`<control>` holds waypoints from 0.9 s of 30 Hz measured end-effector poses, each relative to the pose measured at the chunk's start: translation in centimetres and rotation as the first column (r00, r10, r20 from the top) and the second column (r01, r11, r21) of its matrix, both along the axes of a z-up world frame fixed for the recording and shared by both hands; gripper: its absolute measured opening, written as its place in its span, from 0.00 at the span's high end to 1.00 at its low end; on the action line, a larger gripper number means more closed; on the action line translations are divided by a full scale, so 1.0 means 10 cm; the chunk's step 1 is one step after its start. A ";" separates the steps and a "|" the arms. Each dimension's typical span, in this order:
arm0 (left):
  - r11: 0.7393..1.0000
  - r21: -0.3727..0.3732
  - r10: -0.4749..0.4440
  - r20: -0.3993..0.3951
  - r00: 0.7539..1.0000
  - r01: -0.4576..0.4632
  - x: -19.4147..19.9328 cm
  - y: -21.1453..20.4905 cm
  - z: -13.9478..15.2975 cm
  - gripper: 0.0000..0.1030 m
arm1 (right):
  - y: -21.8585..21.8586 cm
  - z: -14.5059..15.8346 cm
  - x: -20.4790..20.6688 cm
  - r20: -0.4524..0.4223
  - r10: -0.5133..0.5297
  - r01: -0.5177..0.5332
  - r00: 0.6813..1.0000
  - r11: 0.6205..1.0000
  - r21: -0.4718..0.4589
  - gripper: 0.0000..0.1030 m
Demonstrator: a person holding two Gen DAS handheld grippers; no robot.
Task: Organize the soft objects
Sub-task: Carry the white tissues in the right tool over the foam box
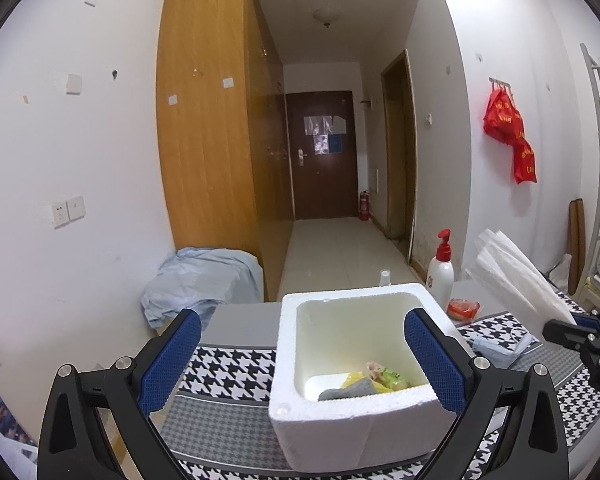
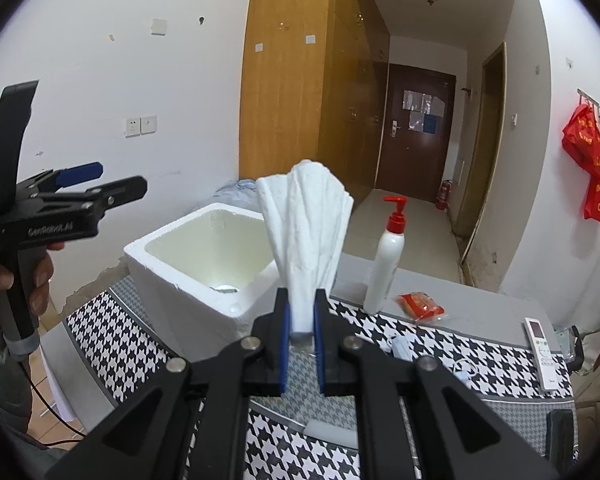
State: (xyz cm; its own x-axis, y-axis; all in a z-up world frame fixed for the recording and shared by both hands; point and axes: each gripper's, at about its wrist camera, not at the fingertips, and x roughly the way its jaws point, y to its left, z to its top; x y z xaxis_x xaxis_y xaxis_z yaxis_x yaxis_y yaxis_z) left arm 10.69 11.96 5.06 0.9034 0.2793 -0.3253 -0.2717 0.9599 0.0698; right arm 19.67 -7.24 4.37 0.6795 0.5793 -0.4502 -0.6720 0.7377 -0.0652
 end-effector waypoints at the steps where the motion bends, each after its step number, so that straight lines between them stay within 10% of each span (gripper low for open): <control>1: 1.000 0.001 0.002 0.000 1.000 -0.002 -0.01 0.00 -0.01 0.01 | 0.02 0.00 0.00 0.002 0.003 -0.003 1.000 1.000 -0.002 0.87; 27: 1.000 -0.003 -0.018 0.001 1.000 0.018 -0.34 0.05 -0.25 0.01 | 0.44 0.09 0.02 0.009 0.051 -0.050 0.999 0.998 -0.035 0.87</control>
